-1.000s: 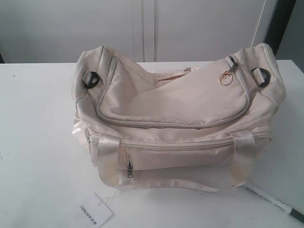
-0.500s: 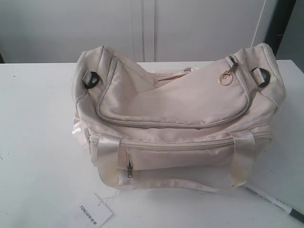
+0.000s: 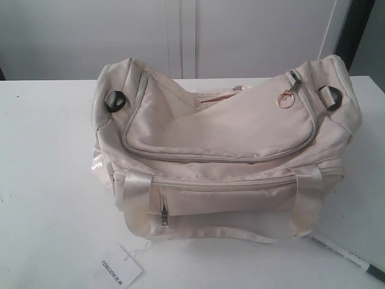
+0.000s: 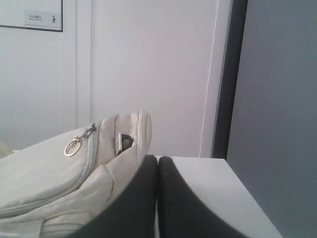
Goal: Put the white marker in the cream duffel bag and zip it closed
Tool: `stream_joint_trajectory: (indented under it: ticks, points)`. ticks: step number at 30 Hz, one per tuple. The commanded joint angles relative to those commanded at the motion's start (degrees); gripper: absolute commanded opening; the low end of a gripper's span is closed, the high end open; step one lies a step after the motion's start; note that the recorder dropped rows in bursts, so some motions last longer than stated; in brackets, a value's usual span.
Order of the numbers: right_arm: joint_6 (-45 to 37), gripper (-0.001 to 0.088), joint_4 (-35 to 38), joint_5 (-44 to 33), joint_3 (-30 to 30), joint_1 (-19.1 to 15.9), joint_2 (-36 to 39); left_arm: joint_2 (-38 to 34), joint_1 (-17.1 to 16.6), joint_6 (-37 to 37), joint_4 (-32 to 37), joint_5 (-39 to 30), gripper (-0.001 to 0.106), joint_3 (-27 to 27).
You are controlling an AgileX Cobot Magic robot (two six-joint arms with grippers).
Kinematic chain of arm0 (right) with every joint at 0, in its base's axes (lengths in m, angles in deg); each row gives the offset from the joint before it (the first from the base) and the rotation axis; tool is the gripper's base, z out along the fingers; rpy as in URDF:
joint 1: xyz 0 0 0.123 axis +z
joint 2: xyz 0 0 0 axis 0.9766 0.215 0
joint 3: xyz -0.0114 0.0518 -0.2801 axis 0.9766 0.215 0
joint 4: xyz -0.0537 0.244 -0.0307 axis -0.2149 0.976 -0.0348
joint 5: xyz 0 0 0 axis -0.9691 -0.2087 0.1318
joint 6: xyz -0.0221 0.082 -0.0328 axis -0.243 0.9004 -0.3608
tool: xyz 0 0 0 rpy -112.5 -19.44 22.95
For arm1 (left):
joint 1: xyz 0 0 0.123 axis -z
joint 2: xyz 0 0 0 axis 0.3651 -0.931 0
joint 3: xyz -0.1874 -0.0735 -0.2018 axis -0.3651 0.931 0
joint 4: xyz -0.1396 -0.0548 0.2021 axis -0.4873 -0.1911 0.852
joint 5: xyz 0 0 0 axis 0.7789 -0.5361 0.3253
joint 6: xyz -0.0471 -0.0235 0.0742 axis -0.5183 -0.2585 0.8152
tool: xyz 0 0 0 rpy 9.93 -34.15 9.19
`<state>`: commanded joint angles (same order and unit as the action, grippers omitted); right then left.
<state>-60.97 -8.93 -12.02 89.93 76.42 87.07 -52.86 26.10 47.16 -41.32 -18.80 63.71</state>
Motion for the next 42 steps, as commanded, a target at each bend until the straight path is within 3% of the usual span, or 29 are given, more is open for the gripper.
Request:
stream_joint_trajectory:
  ticks: [8, 17, 33, 42]
  points:
    - [0.0, 0.0000, 0.0, 0.4, 0.0, 0.0, 0.0, 0.0, 0.0, 0.0, 0.0, 0.0, 0.000, 0.0]
    - [0.0, 0.0000, 0.0, -7.3, -3.7, 0.0, 0.7, 0.0, 0.0, 0.0, 0.0, 0.0, 0.000, 0.0]
    - [0.0, 0.0000, 0.0, -15.7, -21.7, 0.0, 25.4, 0.0, 0.0, 0.0, 0.0, 0.0, 0.000, 0.0]
    - [0.0, 0.0000, 0.0, -21.9, -28.9, 0.0, 34.4, 0.0, 0.0, 0.0, 0.0, 0.0, 0.000, 0.0]
